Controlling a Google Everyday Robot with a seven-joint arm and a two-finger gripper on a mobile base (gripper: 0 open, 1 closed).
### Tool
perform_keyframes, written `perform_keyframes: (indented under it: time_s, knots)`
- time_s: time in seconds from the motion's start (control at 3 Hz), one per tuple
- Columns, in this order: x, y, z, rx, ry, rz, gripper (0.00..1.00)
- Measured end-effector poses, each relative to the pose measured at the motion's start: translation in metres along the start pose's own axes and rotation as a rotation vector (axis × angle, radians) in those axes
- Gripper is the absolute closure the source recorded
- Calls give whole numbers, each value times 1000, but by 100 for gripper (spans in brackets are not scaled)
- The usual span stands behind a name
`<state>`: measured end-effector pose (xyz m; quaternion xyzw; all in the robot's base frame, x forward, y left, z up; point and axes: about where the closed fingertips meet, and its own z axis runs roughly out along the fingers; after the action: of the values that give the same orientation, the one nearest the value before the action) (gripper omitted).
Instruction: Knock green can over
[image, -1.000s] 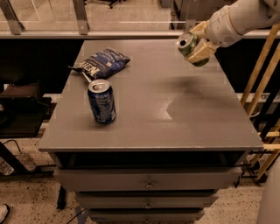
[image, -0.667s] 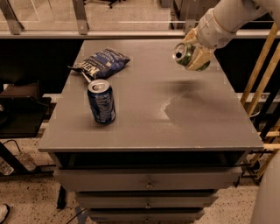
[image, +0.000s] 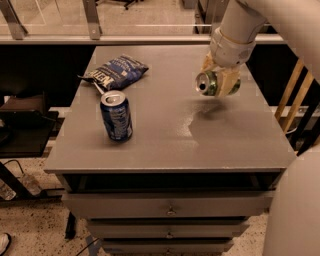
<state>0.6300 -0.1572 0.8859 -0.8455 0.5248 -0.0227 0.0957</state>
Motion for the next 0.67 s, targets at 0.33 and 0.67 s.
perform_keyframes:
  time_s: [0.33,0.67]
  knots:
    - [-4,8,17,-79,4,-28,100]
    - [-8,13,36,-131,3,-38,100]
